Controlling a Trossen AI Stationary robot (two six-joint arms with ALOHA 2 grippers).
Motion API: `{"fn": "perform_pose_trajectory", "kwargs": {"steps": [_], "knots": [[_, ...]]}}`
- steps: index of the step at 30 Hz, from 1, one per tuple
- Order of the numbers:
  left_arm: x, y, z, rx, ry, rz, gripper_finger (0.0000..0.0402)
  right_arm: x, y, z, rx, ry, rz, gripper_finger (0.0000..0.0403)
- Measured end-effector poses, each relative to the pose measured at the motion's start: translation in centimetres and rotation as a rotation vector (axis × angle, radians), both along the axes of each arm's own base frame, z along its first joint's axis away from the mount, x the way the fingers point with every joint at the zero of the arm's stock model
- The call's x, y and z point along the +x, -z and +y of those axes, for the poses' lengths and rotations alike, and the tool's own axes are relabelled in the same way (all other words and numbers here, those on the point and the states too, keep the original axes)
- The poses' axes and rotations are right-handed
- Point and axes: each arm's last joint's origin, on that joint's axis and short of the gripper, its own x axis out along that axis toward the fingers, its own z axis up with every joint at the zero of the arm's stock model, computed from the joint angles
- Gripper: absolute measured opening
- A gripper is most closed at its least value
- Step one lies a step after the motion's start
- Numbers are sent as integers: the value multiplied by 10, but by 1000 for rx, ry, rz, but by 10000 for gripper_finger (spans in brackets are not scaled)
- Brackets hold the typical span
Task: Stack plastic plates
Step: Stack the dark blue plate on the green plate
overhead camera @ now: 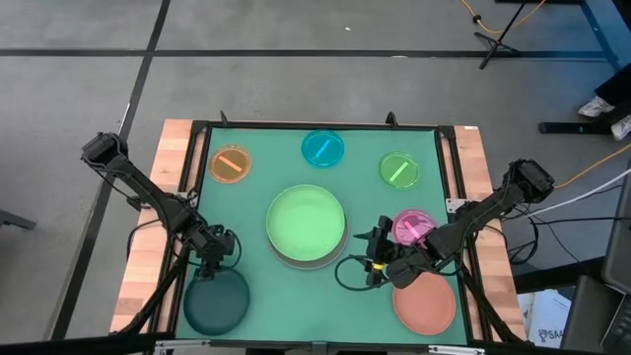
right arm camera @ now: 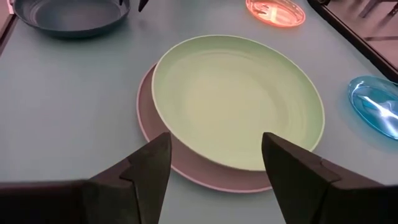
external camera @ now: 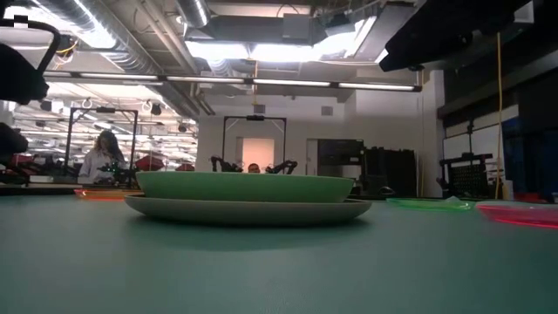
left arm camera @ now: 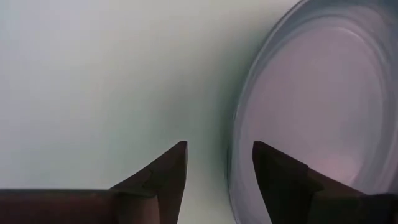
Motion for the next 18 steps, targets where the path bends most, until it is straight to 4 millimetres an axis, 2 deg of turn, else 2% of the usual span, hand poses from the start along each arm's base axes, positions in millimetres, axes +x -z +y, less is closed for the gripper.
{"fn": "perform_pose_trajectory", "kwargs": {"steps": [5, 18], "knots": [[-1, 1, 0, -2, 2, 3, 147, 1, 0, -2, -3, 11, -1, 240], [0, 1, 0, -5, 19, -14, 17, 1, 1, -3, -9, 14, 5, 240]]}}
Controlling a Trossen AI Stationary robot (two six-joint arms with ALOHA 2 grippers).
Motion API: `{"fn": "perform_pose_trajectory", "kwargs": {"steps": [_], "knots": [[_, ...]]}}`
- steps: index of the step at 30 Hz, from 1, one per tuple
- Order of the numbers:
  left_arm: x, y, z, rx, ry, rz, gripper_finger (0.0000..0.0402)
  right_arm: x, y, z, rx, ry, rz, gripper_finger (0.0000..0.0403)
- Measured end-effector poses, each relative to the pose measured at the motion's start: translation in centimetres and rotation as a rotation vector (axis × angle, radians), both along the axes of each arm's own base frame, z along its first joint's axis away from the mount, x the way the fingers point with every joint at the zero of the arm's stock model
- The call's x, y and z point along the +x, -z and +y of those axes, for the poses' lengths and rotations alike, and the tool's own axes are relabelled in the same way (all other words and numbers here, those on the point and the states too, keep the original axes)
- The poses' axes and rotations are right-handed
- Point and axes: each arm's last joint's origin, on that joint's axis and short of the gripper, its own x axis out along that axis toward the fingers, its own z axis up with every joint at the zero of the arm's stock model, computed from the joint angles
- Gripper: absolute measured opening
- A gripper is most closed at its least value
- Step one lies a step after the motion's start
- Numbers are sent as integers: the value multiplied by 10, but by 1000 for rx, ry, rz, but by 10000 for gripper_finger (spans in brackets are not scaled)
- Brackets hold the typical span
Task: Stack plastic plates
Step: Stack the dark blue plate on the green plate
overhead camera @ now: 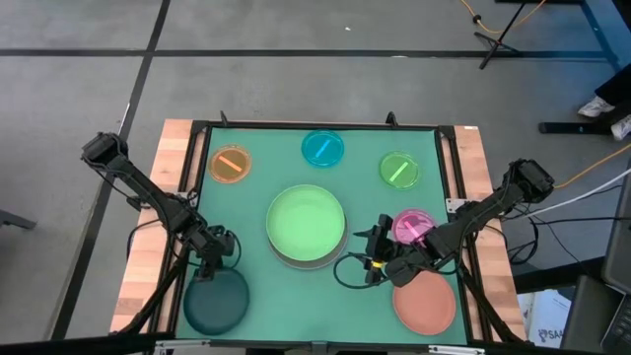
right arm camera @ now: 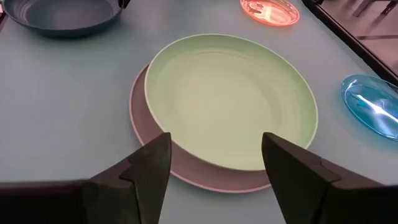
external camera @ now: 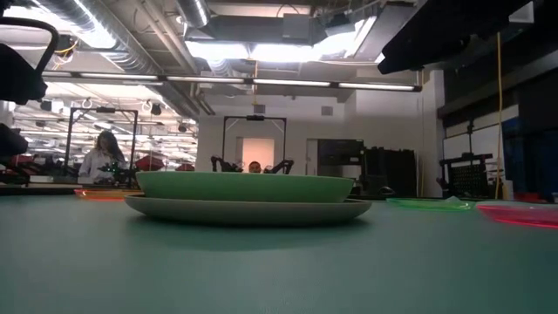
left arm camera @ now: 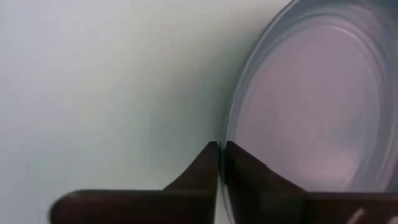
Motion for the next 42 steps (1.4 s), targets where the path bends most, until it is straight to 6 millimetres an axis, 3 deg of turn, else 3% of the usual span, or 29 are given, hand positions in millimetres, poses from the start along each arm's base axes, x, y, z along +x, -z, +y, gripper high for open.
{"fn": "perform_pose_trajectory", "kwargs": {"steps": [10, 22, 32, 42], "knots": [[5, -4, 1, -19, -10, -22, 4, 0, 0, 0, 1, 1, -1, 240], [34, -54, -4, -48, -29, -205, 5, 0, 0, 0, 1, 1, 0, 240], [62, -83, 25, 156, -181, -438, 5, 0, 0, 0, 2, 2, -1, 240], [82, -96, 62, 331, -333, -605, 5, 0, 0, 0, 1, 2, -1, 240]]}}
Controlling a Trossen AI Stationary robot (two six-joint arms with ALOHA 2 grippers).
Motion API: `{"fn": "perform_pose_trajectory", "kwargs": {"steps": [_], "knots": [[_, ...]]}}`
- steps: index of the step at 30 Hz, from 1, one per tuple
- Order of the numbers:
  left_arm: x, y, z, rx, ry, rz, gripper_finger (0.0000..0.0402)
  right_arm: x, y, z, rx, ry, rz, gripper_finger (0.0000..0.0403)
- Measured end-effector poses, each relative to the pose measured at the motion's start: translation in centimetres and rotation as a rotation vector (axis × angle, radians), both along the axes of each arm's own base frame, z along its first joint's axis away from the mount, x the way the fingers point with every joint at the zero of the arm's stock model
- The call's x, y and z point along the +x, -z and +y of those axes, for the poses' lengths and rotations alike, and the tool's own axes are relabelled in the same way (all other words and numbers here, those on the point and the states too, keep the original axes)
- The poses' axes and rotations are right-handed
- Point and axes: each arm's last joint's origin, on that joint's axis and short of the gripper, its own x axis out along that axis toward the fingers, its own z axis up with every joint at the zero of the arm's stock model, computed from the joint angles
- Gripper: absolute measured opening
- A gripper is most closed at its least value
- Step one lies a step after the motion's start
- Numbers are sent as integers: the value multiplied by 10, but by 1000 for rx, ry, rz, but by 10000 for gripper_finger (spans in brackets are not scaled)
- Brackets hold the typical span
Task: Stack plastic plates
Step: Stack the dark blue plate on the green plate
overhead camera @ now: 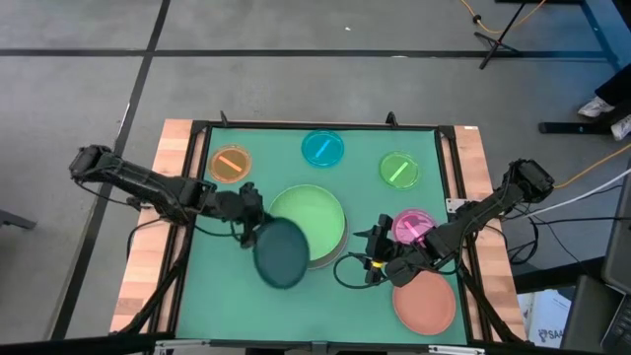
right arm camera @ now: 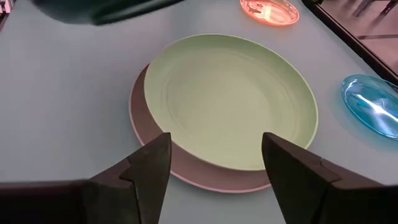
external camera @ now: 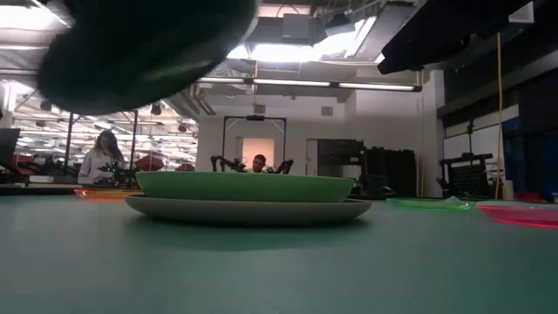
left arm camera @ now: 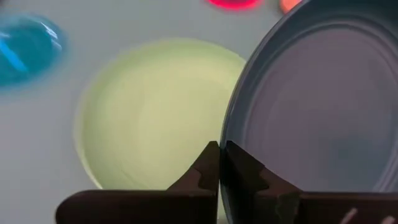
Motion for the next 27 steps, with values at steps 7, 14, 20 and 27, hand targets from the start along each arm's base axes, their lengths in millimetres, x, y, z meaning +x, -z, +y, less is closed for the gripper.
{"fn": "perform_pose_trajectory", "kwargs": {"steps": [7, 14, 20, 27], "knots": [[19, 1, 23, 79, -61, -66, 5, -1, -3, -2, -38, 36, -25, 240], [39, 22, 43, 165, -92, 8, 5, -2, -3, -2, -65, 31, -19, 240], [51, 44, 56, 178, -123, 92, 5, -2, -3, -2, -88, 26, -16, 240], [63, 66, 59, 166, -122, 139, 5, -2, -3, -2, -86, 27, -17, 240]]}}
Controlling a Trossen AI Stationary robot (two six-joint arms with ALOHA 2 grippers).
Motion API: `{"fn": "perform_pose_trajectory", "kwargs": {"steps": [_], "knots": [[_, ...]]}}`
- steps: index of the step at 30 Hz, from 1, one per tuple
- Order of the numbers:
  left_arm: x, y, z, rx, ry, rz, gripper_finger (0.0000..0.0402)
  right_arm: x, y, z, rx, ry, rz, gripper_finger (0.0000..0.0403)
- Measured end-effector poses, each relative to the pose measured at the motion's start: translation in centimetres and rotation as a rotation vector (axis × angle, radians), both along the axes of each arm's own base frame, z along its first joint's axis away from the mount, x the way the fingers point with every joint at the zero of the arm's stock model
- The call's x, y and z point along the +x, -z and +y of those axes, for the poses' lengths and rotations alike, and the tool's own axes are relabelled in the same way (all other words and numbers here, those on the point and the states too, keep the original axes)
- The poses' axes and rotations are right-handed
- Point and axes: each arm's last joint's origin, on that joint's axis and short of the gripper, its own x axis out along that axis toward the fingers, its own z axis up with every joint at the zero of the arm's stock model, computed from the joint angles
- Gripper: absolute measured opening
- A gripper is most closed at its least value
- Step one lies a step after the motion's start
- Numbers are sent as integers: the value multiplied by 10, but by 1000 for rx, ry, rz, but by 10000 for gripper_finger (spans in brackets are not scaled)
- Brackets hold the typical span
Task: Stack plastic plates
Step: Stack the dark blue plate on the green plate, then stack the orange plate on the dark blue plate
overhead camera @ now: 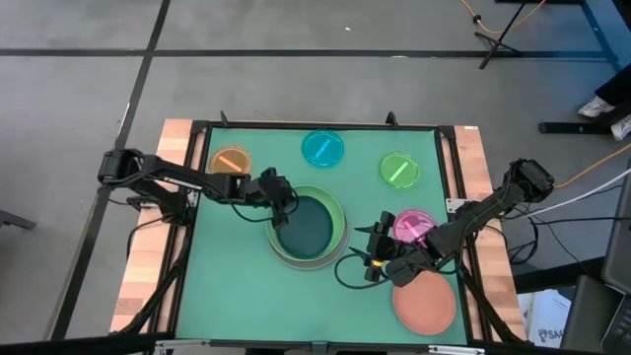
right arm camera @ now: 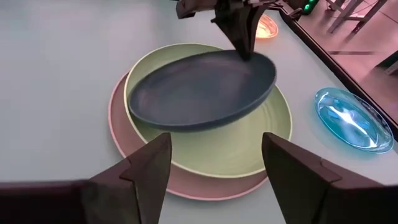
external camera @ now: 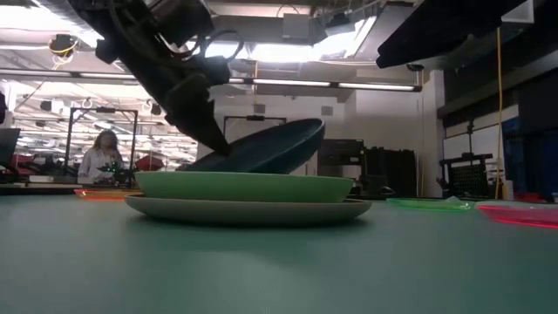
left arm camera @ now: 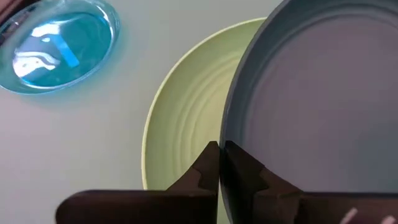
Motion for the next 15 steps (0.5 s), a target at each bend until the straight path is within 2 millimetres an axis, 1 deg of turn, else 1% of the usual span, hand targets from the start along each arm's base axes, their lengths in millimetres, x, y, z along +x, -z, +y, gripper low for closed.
{"fn": "perform_pose_trajectory", "kwargs": {"steps": [4, 6, 13, 15], "knots": [[2, 2, 0, 12, 7, 4, 7, 0, 0, 0, 3, 1, 0, 240], [2, 2, 1, 18, 7, 5, 16, 0, 0, 0, 7, 2, -1, 240], [1, 3, 1, 19, 6, 20, 81, 1, 1, -2, 12, 0, 8, 240], [-2, 0, 0, 18, 10, 21, 93, 1, 2, -1, 37, -16, 24, 240]]}}
